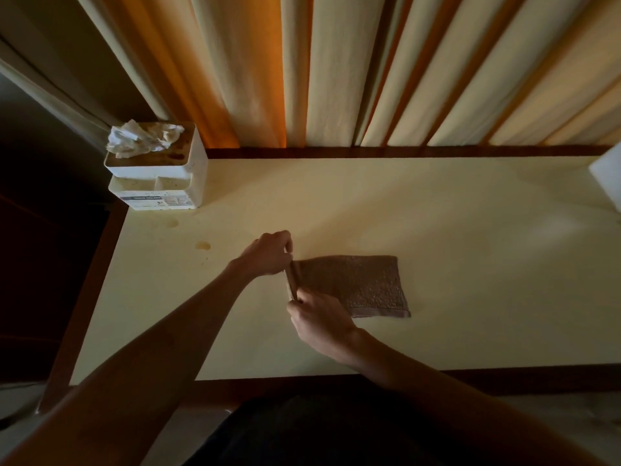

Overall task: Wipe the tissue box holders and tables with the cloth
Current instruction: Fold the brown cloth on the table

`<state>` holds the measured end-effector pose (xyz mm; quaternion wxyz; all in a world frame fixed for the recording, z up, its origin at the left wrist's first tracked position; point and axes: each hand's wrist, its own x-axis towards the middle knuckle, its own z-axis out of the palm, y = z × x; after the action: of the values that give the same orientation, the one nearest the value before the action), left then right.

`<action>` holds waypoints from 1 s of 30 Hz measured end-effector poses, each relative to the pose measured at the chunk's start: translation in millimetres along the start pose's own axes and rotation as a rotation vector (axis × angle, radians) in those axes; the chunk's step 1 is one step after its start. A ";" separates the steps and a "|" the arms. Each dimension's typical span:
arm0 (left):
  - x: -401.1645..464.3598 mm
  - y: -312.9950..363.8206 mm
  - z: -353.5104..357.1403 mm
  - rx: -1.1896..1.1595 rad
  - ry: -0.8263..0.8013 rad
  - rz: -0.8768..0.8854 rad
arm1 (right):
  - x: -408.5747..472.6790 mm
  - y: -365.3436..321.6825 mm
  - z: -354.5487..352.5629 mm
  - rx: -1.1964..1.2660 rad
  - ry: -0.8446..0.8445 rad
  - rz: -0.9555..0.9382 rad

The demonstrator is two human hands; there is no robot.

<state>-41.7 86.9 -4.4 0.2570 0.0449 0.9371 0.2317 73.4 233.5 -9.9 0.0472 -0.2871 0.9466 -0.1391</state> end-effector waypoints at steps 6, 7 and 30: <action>10.1 19.7 -9.9 -0.087 -0.143 -0.008 | -0.6 0.4 7.6 0.125 0.084 0.049; 11.1 22.6 -10.4 -0.095 -0.155 -0.012 | -0.9 0.0 8.6 0.123 0.085 0.061; 30.4 154.7 37.5 -0.497 -0.364 -0.005 | -117.0 99.3 -27.6 0.770 0.352 0.820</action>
<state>-54.5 245.9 23.7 0.4247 0.0191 0.7904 0.4410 113.3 384.3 -11.3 0.0399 0.1678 0.8553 -0.4886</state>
